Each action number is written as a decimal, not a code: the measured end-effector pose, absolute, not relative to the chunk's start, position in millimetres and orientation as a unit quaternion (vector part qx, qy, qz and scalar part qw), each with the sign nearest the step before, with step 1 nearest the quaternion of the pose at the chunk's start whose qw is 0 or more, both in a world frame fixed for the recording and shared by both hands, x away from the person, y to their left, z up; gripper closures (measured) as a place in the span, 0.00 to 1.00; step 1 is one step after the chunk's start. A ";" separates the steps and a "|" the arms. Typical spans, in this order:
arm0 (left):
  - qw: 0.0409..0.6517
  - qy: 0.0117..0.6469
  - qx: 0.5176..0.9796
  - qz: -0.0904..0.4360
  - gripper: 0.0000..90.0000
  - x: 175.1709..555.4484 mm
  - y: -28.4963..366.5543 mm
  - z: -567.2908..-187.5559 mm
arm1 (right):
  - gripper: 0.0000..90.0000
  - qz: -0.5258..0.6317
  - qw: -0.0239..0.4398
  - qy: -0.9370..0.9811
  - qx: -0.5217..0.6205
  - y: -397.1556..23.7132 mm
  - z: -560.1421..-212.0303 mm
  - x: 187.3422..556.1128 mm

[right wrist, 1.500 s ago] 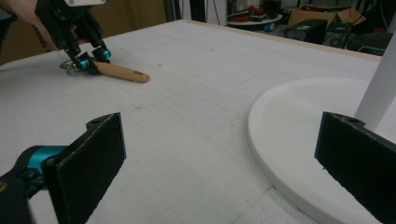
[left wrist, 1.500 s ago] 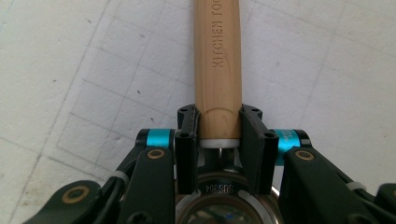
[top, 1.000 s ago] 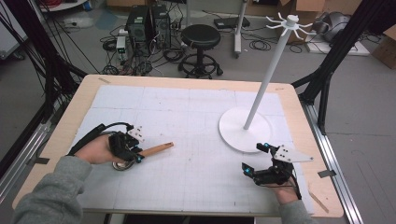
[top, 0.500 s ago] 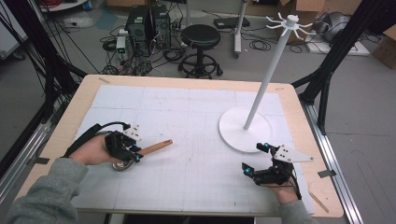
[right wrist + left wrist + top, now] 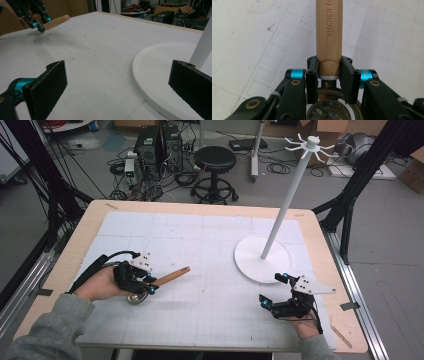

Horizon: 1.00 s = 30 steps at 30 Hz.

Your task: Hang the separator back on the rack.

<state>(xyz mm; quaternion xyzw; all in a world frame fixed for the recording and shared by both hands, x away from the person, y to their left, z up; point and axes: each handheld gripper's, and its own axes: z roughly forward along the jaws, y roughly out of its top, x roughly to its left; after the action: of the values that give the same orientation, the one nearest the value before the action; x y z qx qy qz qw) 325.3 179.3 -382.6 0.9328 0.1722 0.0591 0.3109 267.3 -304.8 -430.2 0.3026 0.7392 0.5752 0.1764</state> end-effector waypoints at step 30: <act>0.447 0.237 0.857 0.098 0.77 319.0 167.5 -373.7 | 0.01 0.576 0.177 0.739 0.302 -304.7 -430.1 267.2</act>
<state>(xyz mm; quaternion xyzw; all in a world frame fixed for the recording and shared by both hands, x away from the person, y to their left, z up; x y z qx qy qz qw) 319.0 167.5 -373.7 0.8571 0.2373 0.0981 0.4467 267.2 -304.7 -430.1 0.3020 0.7391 0.5756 0.1769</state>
